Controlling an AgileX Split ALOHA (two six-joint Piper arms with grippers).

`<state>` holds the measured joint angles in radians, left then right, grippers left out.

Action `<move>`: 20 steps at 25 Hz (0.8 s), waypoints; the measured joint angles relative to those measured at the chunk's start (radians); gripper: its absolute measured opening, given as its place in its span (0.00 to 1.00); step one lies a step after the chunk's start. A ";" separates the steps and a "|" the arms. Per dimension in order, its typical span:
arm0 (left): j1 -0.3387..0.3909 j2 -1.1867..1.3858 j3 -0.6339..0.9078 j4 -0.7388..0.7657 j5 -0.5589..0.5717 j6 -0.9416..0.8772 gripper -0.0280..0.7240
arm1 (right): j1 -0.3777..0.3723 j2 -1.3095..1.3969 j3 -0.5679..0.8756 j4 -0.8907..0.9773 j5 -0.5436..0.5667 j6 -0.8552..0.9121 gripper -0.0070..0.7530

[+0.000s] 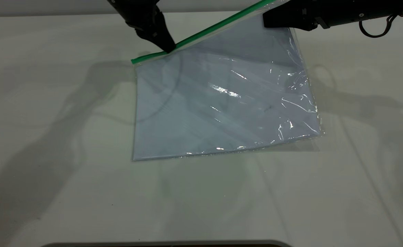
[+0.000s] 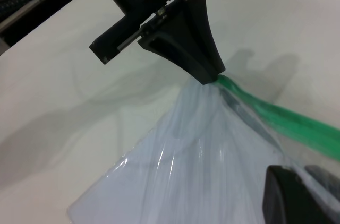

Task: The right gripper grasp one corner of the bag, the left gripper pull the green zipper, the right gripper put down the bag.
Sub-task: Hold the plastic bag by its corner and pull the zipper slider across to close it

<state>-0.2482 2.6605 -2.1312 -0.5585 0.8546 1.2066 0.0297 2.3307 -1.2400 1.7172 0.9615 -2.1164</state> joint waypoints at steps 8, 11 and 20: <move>0.033 0.000 0.000 0.068 0.000 -0.023 0.13 | 0.000 0.000 0.000 0.004 0.007 0.000 0.05; 0.045 0.000 0.000 0.087 0.005 -0.032 0.13 | 0.000 0.000 0.000 0.005 0.009 0.000 0.05; 0.079 0.002 0.000 0.120 0.025 -0.048 0.13 | 0.000 0.000 0.000 0.012 0.014 0.000 0.05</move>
<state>-0.1690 2.6624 -2.1312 -0.4387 0.8797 1.1590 0.0297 2.3307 -1.2400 1.7295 0.9751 -2.1164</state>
